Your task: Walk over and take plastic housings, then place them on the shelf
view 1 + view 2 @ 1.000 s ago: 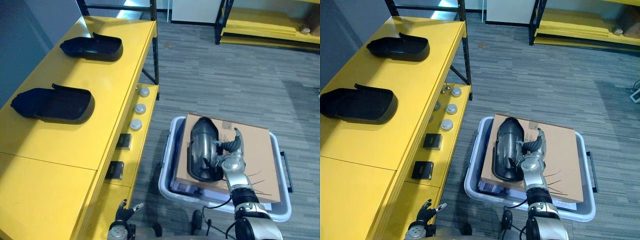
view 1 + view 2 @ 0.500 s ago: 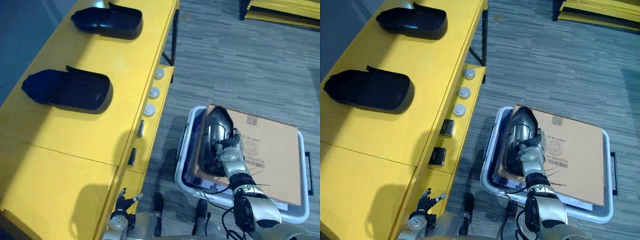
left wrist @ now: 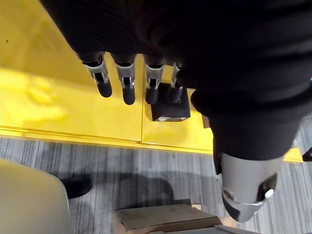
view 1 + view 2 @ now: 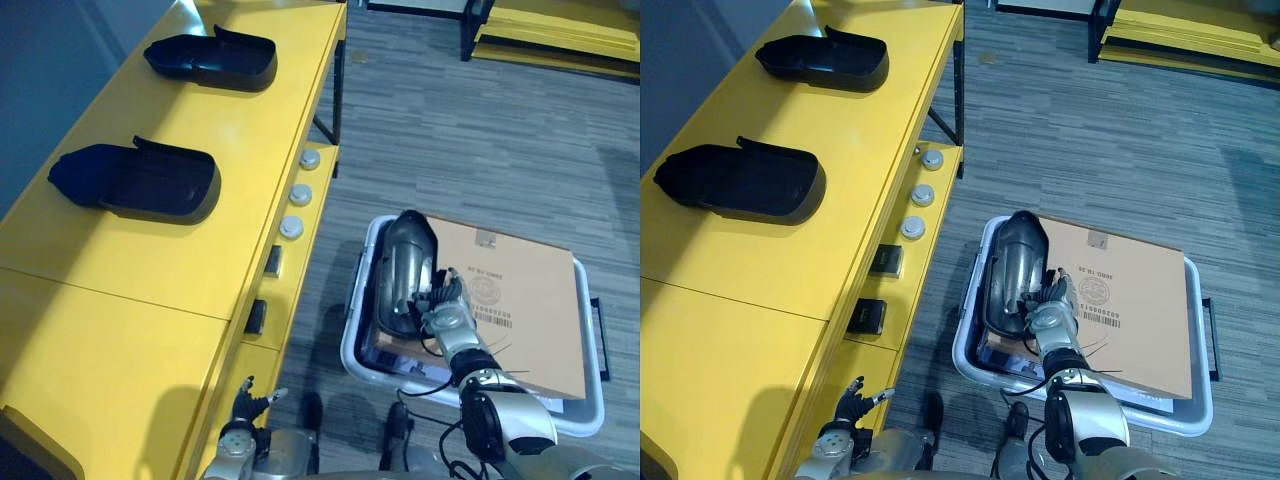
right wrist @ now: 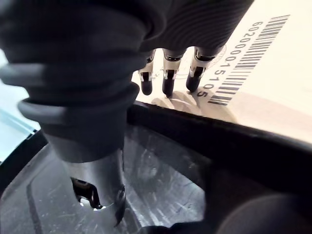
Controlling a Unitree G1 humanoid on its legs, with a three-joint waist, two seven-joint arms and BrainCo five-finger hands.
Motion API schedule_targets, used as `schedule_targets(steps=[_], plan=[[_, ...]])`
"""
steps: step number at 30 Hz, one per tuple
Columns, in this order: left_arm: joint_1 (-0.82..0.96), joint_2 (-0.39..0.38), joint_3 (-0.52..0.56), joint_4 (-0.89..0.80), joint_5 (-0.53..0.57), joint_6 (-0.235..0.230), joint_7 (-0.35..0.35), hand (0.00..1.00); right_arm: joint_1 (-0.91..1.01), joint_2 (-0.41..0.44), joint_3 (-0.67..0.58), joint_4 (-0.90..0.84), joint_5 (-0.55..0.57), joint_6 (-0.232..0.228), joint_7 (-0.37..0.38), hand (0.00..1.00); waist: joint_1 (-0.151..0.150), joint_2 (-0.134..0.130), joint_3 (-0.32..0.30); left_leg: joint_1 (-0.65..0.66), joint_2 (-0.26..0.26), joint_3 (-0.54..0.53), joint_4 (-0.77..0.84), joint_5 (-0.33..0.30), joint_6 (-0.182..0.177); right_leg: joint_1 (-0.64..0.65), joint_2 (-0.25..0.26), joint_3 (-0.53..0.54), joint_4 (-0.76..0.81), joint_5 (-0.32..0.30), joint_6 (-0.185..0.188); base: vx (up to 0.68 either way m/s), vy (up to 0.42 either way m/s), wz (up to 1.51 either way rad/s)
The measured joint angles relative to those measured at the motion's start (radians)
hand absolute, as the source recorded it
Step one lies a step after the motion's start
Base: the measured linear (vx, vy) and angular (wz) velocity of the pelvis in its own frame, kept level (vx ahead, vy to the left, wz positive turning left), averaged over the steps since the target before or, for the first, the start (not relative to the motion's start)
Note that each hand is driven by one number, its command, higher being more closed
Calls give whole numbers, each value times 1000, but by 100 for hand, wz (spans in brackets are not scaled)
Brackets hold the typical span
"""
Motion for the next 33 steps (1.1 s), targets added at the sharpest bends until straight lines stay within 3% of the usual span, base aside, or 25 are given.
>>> schedule_targets(steps=[5,24,33], plan=[[-3,6,0,9,0,0,-18,0,20,-8,-1,0,-37,2,15,100,0,-9,-6,23,25,-2,-34,19,-9,2,27,1,3,-9,-5,8,-77,-5],[-9,11,2,31,1,-1,-19,0,32,-13,35,22,1,-17,42,100,-3,-22,-14,46,22,-18,-35,19,-8,36,25,-16,-5,-9,-5,-2,-4,2],[17,3,1,-41,-7,0,-18,0,181,-13,76,-395,21,-27,20,100,-26,-27,-30,46,21,-5,-34,19,-8,36,25,-3,-20,-5,1,-8,-4,-3]])
